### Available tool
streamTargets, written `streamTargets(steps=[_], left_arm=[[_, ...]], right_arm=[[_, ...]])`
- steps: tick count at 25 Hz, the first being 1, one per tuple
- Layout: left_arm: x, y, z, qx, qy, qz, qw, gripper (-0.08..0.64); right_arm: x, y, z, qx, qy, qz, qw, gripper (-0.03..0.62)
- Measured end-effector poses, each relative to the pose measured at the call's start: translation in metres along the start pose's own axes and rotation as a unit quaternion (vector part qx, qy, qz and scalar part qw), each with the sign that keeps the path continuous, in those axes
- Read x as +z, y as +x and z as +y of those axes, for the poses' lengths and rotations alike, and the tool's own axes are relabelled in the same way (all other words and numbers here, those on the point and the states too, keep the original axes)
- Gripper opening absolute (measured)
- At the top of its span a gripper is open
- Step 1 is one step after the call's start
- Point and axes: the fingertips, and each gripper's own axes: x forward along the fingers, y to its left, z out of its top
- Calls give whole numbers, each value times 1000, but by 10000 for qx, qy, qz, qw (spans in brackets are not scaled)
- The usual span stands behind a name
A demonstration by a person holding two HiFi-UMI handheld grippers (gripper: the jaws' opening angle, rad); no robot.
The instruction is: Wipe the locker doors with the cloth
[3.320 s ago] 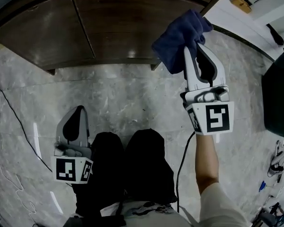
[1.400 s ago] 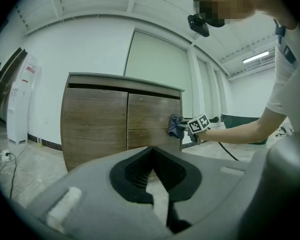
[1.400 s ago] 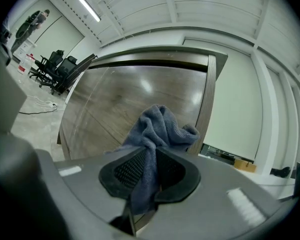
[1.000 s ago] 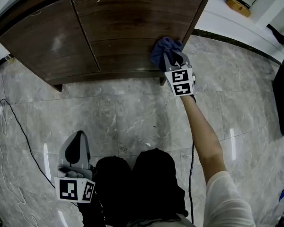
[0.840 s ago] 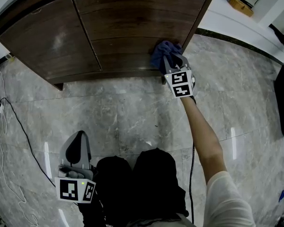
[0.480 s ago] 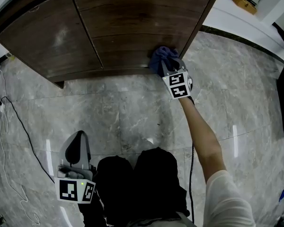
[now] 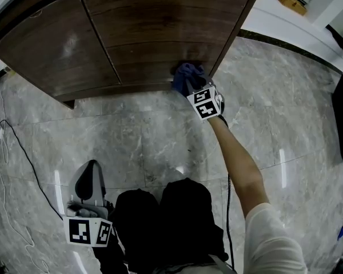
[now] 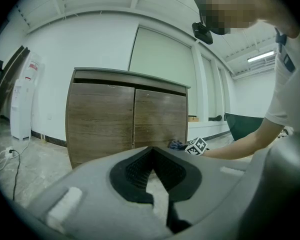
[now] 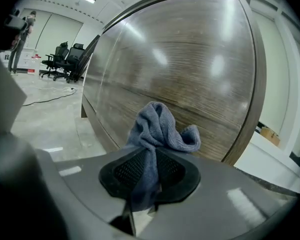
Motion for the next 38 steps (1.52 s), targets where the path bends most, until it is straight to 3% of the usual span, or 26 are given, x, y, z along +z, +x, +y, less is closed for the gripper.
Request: streamTargets(steps=[16,28,38], left_arm=[[8,-14,0,-86,-95,-172,9998,2],[11,-28,5,-84,-172,-300,9994,1],[11,-35,10,-58,-236,-372,9990,1]], right_arm=[[109,-35,-8,-149,-356,-699,9968,64],[228,-87,-35,-696,-757,-1581,9821,66],[279,-110,-46,-974,-1061,-1852,9721,66]])
